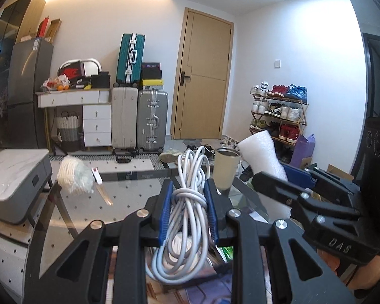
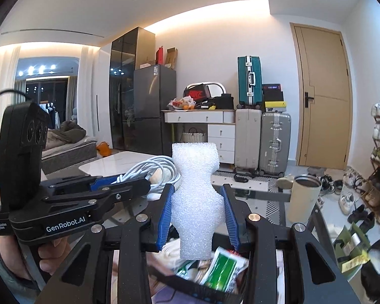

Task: Organize soft objects
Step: 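Carry the cable and foam over the black box and lower them inside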

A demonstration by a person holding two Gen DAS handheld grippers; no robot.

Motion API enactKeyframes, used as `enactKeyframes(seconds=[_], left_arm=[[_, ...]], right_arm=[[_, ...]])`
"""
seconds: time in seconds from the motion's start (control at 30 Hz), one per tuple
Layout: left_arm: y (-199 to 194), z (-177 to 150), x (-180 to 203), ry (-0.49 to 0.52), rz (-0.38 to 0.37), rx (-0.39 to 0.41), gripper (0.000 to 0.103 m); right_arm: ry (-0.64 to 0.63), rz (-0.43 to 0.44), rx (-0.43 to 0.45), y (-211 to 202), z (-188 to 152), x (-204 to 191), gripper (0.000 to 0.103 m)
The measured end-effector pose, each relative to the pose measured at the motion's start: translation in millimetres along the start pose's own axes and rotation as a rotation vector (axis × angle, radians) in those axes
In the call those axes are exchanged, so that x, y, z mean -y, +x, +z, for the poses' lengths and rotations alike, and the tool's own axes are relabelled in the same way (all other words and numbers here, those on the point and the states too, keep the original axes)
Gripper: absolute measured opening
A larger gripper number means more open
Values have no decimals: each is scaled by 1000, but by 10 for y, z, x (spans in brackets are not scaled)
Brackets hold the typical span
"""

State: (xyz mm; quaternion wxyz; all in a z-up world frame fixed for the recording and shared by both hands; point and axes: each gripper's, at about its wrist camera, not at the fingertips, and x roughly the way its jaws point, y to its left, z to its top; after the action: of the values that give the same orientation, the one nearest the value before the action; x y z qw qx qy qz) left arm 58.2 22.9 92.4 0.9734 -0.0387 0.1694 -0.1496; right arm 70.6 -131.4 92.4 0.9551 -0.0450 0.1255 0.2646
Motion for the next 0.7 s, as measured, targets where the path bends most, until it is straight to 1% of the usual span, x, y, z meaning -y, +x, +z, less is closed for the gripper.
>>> enactKeyframes(seconds=[0.17,0.23,0.4,0.53,0.63,0.7], left_arm=[[164,75,-11,33,9,40,24],[235,83,-23,36,8,49,24],[321,73,-67,16,15,32,24],[299,86,-80,4,13,31,24],[312,77,-37,20,16,25,24],[352,64,-39,15,13,1,24]], right_arm=[[30,-23,-22,222,43,80,38],[27,-20,-27,268,32,89,38],[28,-20,-42,338,54,114,38],[25,-19,-43,351,99,124,38],[25,-33,-70,411,99,154,38],[26,-31,-103,473,89,168,38]])
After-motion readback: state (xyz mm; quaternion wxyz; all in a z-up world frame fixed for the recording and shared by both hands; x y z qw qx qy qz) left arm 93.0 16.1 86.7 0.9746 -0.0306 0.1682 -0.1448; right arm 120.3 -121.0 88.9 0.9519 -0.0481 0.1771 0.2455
